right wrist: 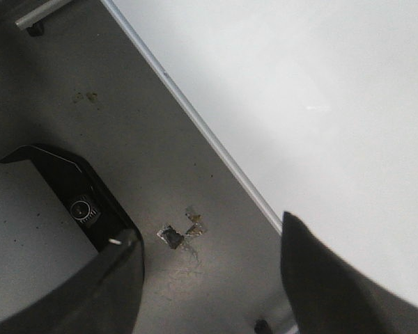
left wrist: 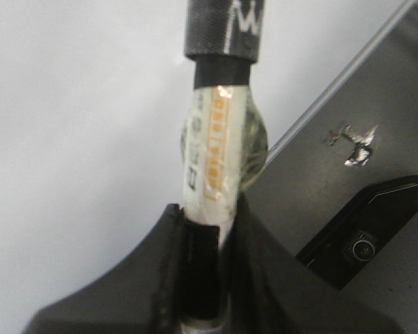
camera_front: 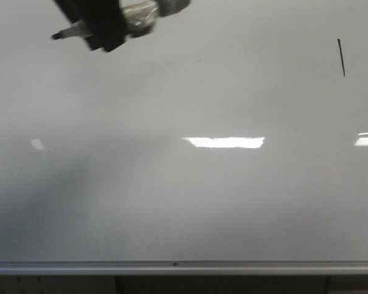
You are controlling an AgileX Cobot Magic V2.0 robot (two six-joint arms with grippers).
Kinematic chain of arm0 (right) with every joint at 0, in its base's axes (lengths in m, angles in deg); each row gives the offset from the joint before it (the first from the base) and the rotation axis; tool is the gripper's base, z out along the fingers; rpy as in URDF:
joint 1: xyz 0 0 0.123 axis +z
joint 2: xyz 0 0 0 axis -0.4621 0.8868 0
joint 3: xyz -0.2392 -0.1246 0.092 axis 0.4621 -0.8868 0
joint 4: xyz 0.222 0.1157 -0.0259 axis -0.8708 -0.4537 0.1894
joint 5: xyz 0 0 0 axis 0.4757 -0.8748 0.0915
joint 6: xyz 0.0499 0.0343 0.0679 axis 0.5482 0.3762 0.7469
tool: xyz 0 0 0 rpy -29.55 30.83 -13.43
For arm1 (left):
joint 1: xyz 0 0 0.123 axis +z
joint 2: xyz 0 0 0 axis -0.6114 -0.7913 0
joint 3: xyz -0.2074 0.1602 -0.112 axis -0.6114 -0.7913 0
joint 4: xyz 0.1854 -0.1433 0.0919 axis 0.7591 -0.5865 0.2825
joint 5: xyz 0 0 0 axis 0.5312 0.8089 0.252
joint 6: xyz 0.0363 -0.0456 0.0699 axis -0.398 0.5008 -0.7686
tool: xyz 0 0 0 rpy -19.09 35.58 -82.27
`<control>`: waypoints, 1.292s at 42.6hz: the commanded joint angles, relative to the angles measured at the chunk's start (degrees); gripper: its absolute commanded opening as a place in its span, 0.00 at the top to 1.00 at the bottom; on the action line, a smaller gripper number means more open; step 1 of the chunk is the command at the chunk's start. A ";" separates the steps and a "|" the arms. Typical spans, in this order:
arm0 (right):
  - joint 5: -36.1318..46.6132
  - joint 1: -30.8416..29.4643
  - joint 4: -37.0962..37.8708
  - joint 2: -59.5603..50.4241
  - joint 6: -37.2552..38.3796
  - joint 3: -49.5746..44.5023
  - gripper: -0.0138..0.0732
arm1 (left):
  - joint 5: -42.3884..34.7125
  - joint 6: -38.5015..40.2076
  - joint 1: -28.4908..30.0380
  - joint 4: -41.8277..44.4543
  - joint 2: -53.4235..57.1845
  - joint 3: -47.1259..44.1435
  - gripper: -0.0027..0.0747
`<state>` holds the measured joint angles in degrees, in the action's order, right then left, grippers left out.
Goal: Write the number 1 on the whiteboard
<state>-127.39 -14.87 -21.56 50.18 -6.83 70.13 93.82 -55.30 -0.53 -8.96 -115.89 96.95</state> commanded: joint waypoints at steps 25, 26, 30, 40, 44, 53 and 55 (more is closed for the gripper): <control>2.93 -0.01 -3.64 -1.11 1.08 1.80 0.31 | -40.39 20.16 26.69 6.18 15.31 -31.89 0.98; 2.93 -0.01 -3.82 -1.11 1.08 1.80 0.31 | -42.41 20.16 27.45 5.72 14.96 -32.49 0.98; 2.93 -0.01 -4.14 -1.11 1.08 1.80 0.31 | -49.46 20.16 30.43 4.54 12.74 -34.11 0.98; 2.88 -0.01 -4.95 -1.11 1.08 1.80 0.31 | -61.47 20.16 33.76 1.15 4.61 -34.29 0.98; 2.88 -0.01 -5.81 -1.11 1.08 1.80 0.31 | -65.11 20.16 33.76 1.15 1.46 -34.29 0.98; 2.88 -0.01 -6.79 -1.11 1.08 1.80 0.31 | -69.68 20.16 33.76 1.15 -3.49 -34.17 0.97; 2.84 -0.01 -6.88 -1.11 1.08 1.80 0.31 | -69.68 20.16 33.76 1.15 -3.94 -34.17 0.94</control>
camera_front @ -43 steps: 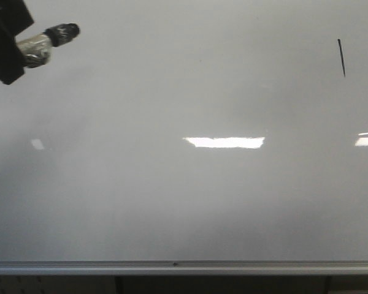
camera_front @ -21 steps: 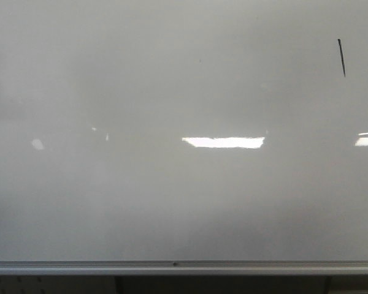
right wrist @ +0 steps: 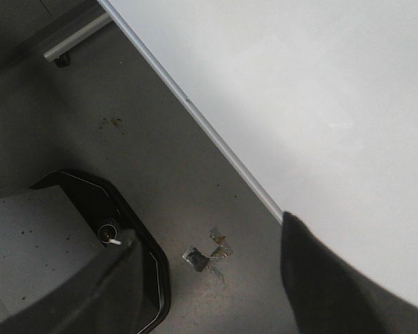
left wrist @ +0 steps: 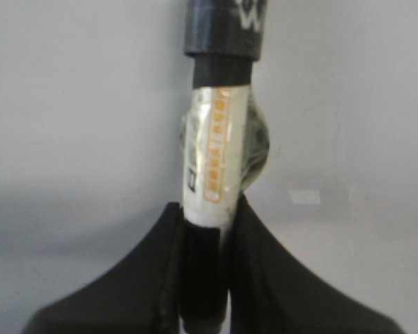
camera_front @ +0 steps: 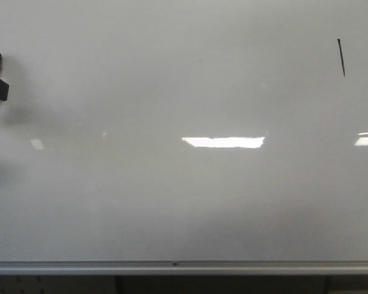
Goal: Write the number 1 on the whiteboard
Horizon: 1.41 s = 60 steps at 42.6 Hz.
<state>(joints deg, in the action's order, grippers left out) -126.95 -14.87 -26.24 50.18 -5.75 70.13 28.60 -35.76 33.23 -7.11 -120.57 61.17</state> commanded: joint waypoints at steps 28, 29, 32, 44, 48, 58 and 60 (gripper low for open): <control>2.45 -0.01 -3.33 -1.11 -0.01 1.80 0.31 | -1.12 0.62 0.00 -0.69 1.03 1.61 0.36; 2.44 -0.01 -3.33 -1.11 0.09 1.80 0.31 | -0.17 0.62 0.00 -0.69 1.44 1.72 0.33; 2.31 -0.01 -3.33 -1.18 1.55 1.80 0.31 | 3.27 0.62 -0.11 -0.69 3.34 1.98 0.27; 1.63 -0.01 9.05 -3.82 23.12 1.87 0.31 | 25.55 -0.06 -0.11 -0.10 18.92 3.77 0.26; 0.86 -0.01 15.17 -5.67 31.08 1.87 0.31 | 32.28 -0.60 -0.11 -0.10 24.69 4.67 0.26; 2.58 -0.01 18.71 -12.02 37.94 0.40 0.31 | 40.28 -3.03 -3.38 -0.75 38.99 5.18 0.26; 3.07 -0.01 18.76 -13.42 38.34 -0.62 0.31 | 41.87 -3.03 -4.75 -0.75 41.25 5.18 0.26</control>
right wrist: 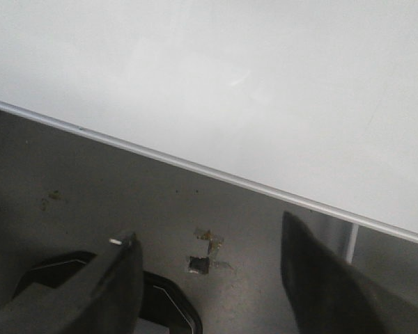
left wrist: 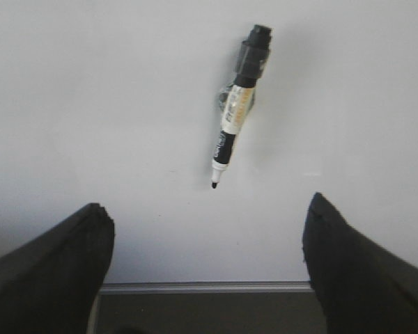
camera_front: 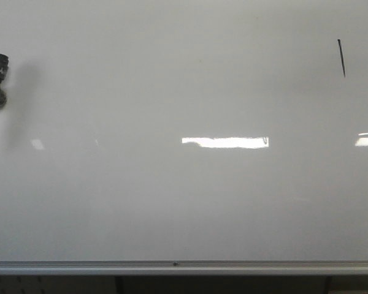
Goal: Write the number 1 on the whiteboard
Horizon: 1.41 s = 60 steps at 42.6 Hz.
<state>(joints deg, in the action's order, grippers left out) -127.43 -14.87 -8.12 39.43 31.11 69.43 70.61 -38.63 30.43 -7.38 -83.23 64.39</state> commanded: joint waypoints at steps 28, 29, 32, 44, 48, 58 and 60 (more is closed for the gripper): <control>4.20 -0.01 6.16 -23.38 2.06 -12.37 0.31 | 11.97 -0.16 -7.17 -0.25 18.94 1.31 0.26; 4.20 -0.01 6.16 -23.38 2.06 -12.51 0.31 | 11.97 -0.16 -7.17 -0.27 18.94 1.31 0.26; 4.20 -0.01 6.16 -23.38 2.06 -12.71 0.33 | 11.97 -0.16 -7.17 -0.27 18.94 1.31 0.28; 4.20 -0.01 6.16 -23.38 2.06 -12.71 0.71 | 11.97 -0.16 -7.17 -0.27 18.94 1.31 0.68; 4.20 -0.01 6.10 -23.38 2.06 -12.71 0.83 | 11.97 -0.16 -7.17 -0.27 18.94 1.31 0.82; 4.83 -0.01 5.95 -23.38 2.06 -12.71 0.92 | 11.97 -0.16 -7.17 -0.27 18.94 1.31 0.99; 5.28 -0.01 5.78 -23.38 2.06 -12.71 0.92 | 11.97 -0.16 -7.17 -0.27 18.94 1.31 0.99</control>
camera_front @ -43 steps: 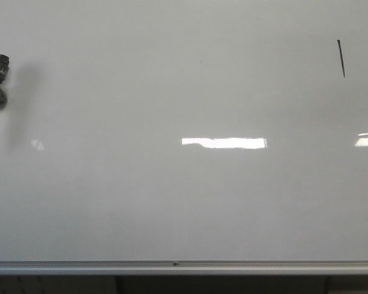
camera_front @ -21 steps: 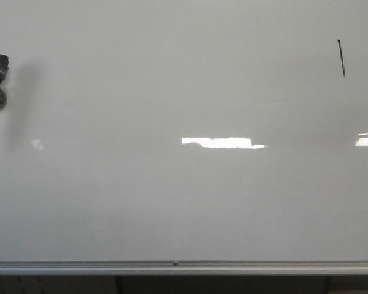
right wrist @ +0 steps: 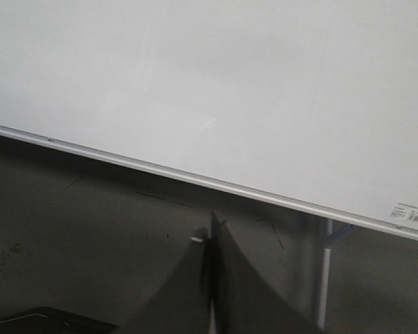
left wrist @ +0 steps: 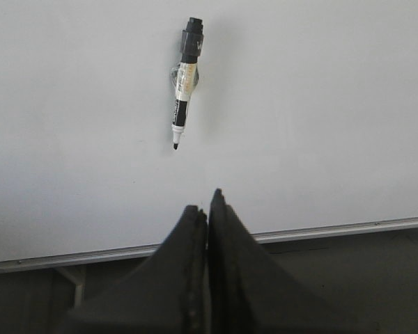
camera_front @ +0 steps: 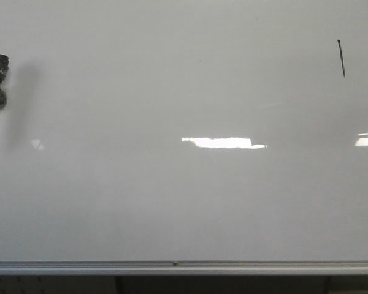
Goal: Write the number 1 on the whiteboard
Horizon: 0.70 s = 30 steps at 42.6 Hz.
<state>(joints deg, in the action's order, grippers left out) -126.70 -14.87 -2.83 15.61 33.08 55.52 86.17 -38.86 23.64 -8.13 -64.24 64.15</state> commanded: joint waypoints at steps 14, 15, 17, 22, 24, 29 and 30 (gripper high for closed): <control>4.51 -0.01 0.24 0.44 0.09 1.20 0.92 | -3.58 0.07 -0.39 0.48 -0.05 1.55 0.99; 4.51 -0.01 0.24 0.44 0.09 1.20 0.92 | -3.58 0.07 -0.39 0.48 -0.05 1.55 0.99; 4.51 -0.01 0.24 0.44 0.09 1.20 0.92 | -3.58 0.07 -0.39 0.48 -0.05 1.55 0.99; 4.51 -0.01 0.24 0.44 0.09 1.20 0.92 | -3.58 0.07 -0.39 0.48 -0.05 1.55 0.99; 4.51 -0.01 0.24 0.44 0.09 1.20 0.92 | -3.58 0.07 -0.39 0.48 -0.05 1.55 0.99; 4.51 -0.01 0.24 0.44 0.09 1.20 0.92 | -4.78 0.07 -0.39 0.30 1.56 0.53 0.99; 4.38 -0.01 0.24 0.44 0.09 1.20 0.92 | -5.19 0.07 -0.09 0.30 2.24 0.20 0.99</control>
<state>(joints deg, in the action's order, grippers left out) -126.09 -14.87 -2.83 15.61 33.08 55.52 85.87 -38.86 23.64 -8.13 -63.42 63.75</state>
